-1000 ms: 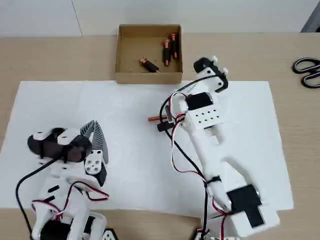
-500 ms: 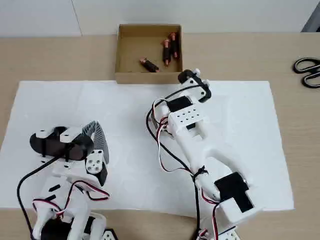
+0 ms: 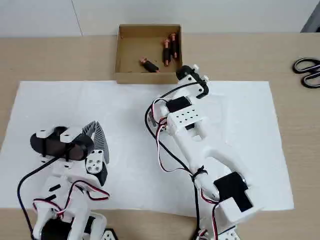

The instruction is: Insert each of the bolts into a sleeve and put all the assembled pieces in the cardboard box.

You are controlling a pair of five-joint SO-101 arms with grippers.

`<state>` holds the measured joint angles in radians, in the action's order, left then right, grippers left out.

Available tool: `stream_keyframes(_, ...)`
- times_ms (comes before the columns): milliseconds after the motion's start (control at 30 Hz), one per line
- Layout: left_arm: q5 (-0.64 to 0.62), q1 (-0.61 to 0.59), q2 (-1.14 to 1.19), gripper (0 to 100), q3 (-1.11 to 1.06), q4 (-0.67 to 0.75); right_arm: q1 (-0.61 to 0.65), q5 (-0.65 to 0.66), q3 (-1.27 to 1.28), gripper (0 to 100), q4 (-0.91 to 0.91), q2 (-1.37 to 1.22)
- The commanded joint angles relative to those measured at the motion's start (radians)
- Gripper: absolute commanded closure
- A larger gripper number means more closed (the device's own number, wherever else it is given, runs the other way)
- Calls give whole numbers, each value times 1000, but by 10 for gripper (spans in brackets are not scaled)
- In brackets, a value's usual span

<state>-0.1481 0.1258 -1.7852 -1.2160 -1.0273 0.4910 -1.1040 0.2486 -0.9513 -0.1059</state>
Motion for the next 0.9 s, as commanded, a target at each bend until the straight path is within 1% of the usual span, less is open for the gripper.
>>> stream_keyframes(0,-5,0,-2,994,4,5,-5,-5,-14,827,13,2)
stream_keyframes(133,-5,0,-2,994,4,5,-27,-6,25,827,15,2)
stream_keyframes(333,-5,0,-2,994,4,5,-91,-6,31,827,10,2)
stream_keyframes(600,-5,0,-2,994,4,5,-85,-6,49,829,15,-1)
stream_keyframes(867,-5,0,-2,994,4,5,-84,-6,55,829,13,-76)
